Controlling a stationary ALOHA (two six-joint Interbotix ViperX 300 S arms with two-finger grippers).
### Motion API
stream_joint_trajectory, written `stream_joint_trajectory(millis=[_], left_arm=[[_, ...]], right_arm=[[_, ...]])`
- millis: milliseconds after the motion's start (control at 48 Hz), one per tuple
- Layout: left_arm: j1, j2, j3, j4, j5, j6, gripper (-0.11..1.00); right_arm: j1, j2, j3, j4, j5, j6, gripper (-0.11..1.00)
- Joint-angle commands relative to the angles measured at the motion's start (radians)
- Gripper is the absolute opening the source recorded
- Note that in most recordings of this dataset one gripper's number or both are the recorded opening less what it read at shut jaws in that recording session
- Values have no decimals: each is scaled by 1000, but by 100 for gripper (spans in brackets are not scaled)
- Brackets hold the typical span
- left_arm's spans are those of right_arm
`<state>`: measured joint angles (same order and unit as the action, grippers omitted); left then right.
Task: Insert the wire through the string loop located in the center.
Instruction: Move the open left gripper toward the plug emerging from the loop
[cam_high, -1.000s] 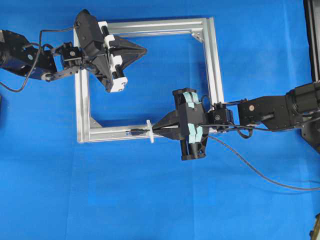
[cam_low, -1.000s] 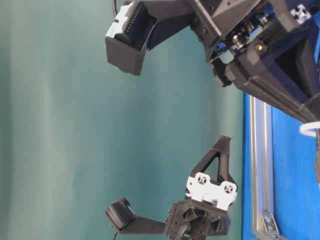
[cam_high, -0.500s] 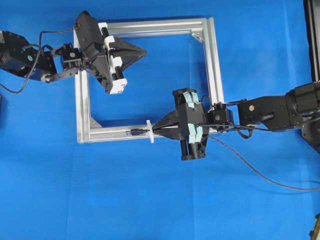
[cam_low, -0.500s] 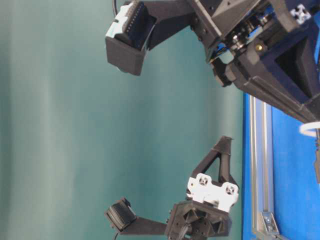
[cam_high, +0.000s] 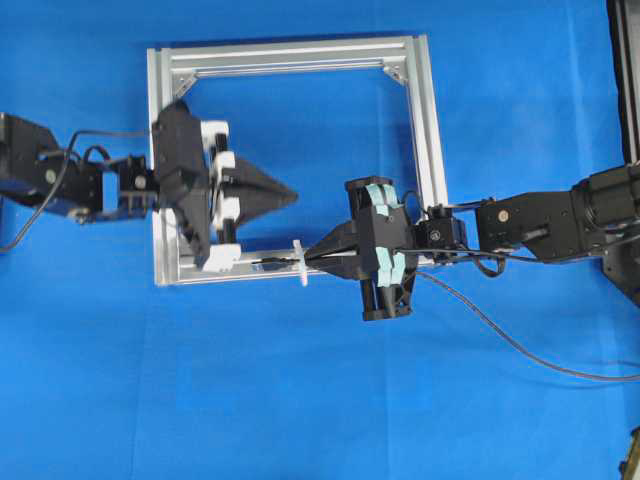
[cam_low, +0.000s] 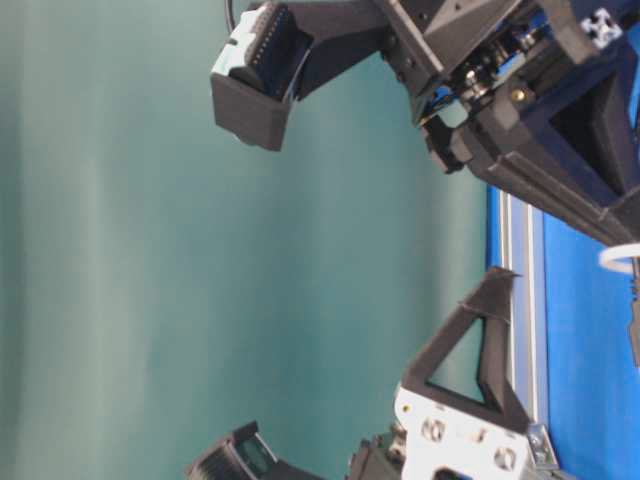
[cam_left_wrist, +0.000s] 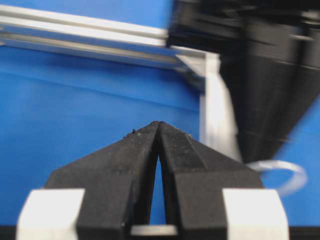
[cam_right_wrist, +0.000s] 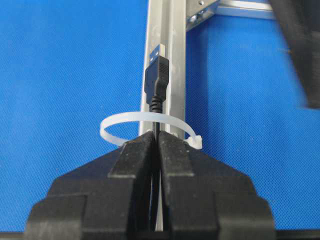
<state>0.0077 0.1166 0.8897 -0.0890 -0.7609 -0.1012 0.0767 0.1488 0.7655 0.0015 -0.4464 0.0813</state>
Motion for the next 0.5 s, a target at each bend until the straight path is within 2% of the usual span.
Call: stream_joint_trajectory(millis=[0, 208, 479], left_arm=[[-46, -31, -6, 2, -5, -9, 0], [-115, -32, -6, 2, -6, -40, 0], [-130, -34, -3, 2, -5, -49, 0]], right_arm=[[0, -15, -14, 2, -8, 0, -2], [0, -14, -17, 2, -9, 0, -2], [0, -15, -17, 2, -9, 0, -2]])
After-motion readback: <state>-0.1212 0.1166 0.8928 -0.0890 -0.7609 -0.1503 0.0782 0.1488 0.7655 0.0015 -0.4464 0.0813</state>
